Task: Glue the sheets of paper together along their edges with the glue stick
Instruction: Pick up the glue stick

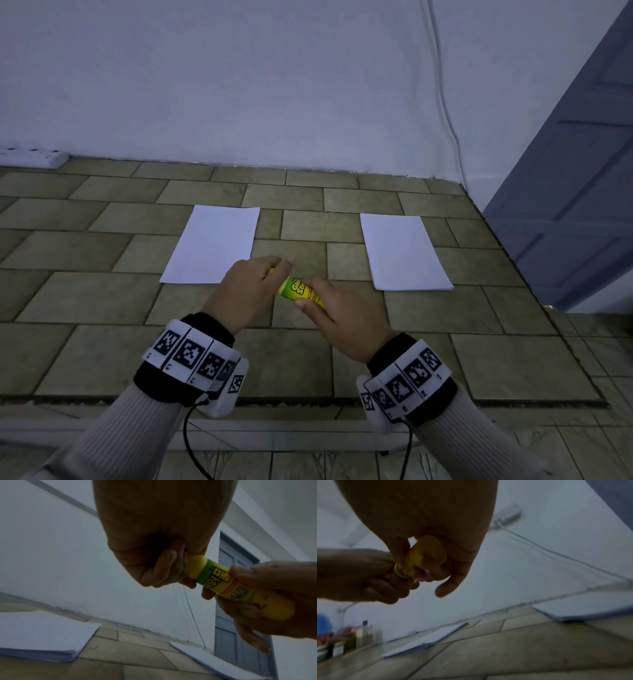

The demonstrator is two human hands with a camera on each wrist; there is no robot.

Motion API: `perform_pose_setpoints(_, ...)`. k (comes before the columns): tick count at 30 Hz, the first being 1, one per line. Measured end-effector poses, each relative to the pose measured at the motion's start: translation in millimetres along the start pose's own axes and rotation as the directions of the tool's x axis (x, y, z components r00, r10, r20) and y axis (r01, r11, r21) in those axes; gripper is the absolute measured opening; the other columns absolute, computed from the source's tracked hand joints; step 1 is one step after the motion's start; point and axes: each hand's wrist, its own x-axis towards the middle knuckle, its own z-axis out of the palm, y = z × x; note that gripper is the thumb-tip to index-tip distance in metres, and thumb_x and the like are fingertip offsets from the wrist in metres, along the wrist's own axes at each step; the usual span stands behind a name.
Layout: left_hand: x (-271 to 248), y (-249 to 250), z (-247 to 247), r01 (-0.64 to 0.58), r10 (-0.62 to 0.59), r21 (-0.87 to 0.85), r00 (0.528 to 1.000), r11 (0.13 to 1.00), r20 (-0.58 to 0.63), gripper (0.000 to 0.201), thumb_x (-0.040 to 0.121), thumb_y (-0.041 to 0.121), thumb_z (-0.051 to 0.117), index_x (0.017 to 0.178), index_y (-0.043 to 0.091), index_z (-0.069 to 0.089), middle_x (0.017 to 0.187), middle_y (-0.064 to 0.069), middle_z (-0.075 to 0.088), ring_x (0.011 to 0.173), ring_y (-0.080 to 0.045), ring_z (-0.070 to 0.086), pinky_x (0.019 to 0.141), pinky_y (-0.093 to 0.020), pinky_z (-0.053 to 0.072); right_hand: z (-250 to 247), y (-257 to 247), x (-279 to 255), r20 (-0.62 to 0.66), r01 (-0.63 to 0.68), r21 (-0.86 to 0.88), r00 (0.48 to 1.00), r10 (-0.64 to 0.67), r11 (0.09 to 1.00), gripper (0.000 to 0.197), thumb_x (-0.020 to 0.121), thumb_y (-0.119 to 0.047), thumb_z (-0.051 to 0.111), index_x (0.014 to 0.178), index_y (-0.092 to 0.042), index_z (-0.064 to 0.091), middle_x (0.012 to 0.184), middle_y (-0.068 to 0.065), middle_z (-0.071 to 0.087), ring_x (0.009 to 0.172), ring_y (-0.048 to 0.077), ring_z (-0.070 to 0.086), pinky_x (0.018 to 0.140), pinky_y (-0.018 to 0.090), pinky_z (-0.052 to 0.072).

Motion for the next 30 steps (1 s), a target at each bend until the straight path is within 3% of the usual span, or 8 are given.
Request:
perform_pose_setpoints(3, -0.8, -3.3, -3.1, -0.109, 0.109, 0.013, 0.994, 0.994, -0.007, 0.044, 0.089, 0.060, 0.034, 0.061, 0.026, 0.039, 0.051, 0.003, 0.039, 0.052, -0.015, 0.041, 0.050, -0.025, 0.027, -1.6, 4.2, 1.9, 0.082, -0.054, 0.268, 0.996, 0.033, 0.962, 0.033, 0.100, -0.035, 0.042, 0.118, -0.011, 0.055, 0.075, -0.007, 0.053, 0.064, 0.005, 0.048, 0.056, 0.019, 0.034)
perform_pose_setpoints(8, -6.1, -6.7, -7.6, -0.287, 0.287, 0.014, 0.955, 0.958, -0.080, 0.038, 0.091, 0.054, 0.036, 0.074, 0.022, 0.049, 0.058, 0.003, 0.048, 0.060, -0.015, 0.048, 0.054, -0.017, 0.032, -3.7, 4.8, 3.1, 0.283, -0.264, 0.755, 0.957, 0.065, 0.600, 0.039, 0.098, -0.031, 0.043, 0.114, 0.002, 0.054, 0.067, 0.003, 0.048, 0.047, 0.005, 0.040, 0.045, 0.016, 0.032)
perform_pose_setpoints(11, -3.7, -5.5, -5.0, -0.213, 0.209, -0.039, 0.975, 0.976, -0.070, 0.048, 0.092, 0.055, 0.037, 0.073, 0.014, 0.052, 0.055, -0.004, 0.046, 0.052, -0.012, 0.043, 0.049, -0.019, 0.029, -3.6, 2.2, 2.4, 0.191, -0.208, 0.639, 0.975, 0.109, 0.741, 0.026, 0.101, -0.027, 0.043, 0.117, -0.011, 0.056, 0.070, -0.002, 0.050, 0.054, 0.001, 0.046, 0.052, 0.015, 0.037)
perform_pose_setpoints(14, -2.6, -2.4, 1.4, -0.011, 0.009, -0.044, 0.999, 0.999, -0.046, 0.046, 0.099, 0.047, 0.045, 0.065, 0.017, 0.044, 0.055, -0.004, 0.044, 0.050, -0.010, 0.039, 0.051, -0.025, 0.028, -0.5, 4.3, 1.2, 0.043, -0.076, 0.092, 0.996, 0.072, 0.993, 0.035, 0.100, -0.038, 0.043, 0.122, -0.013, 0.054, 0.088, 0.001, 0.061, 0.075, 0.013, 0.057, 0.065, 0.028, 0.042)
perform_pose_setpoints(17, -2.8, -1.4, 7.8, 0.096, -0.099, -0.053, 0.993, 0.994, -0.061, 0.045, 0.099, 0.045, 0.042, 0.065, 0.015, 0.040, 0.057, -0.002, 0.043, 0.055, -0.015, 0.041, 0.053, -0.029, 0.028, 2.4, 1.1, 3.3, -0.026, -0.011, -0.268, 1.000, 0.004, 0.963, 0.050, 0.095, -0.046, 0.032, 0.122, -0.011, 0.054, 0.105, 0.008, 0.064, 0.085, 0.025, 0.059, 0.066, 0.031, 0.033)
perform_pose_setpoints(21, -2.1, -0.4, 4.7, -0.006, -0.001, -0.082, 0.997, 0.997, -0.083, 0.040, 0.096, 0.053, 0.042, 0.071, 0.022, 0.040, 0.057, 0.000, 0.045, 0.053, -0.011, 0.043, 0.050, -0.023, 0.031, -0.8, 2.8, 4.9, 0.027, -0.034, 0.159, 0.999, 0.030, 0.987, 0.037, 0.097, -0.041, 0.037, 0.113, -0.013, 0.055, 0.078, -0.003, 0.057, 0.064, 0.007, 0.049, 0.057, 0.022, 0.034)
perform_pose_setpoints(25, -0.4, 5.1, -7.9, -0.234, 0.227, -0.118, 0.971, 0.965, -0.073, 0.035, 0.090, 0.055, 0.037, 0.082, 0.023, 0.046, 0.063, 0.001, 0.051, 0.059, -0.014, 0.050, 0.053, -0.022, 0.035, -11.5, 7.8, 5.9, 0.206, -0.212, 0.684, 0.974, 0.093, 0.698, 0.031, 0.098, -0.034, 0.041, 0.103, -0.008, 0.056, 0.069, -0.005, 0.049, 0.052, 0.005, 0.035, 0.048, 0.015, 0.031)
perform_pose_setpoints(30, 5.8, 12.0, -10.6, -0.140, 0.132, -0.131, 0.989, 0.982, -0.062, 0.038, 0.091, 0.053, 0.041, 0.080, 0.018, 0.052, 0.060, 0.001, 0.049, 0.052, -0.008, 0.043, 0.051, -0.023, 0.032, -16.7, 2.2, 8.1, 0.050, -0.094, 0.389, 0.996, 0.080, 0.916, 0.037, 0.099, -0.036, 0.043, 0.112, -0.004, 0.057, 0.075, 0.001, 0.058, 0.056, 0.009, 0.047, 0.053, 0.021, 0.035)
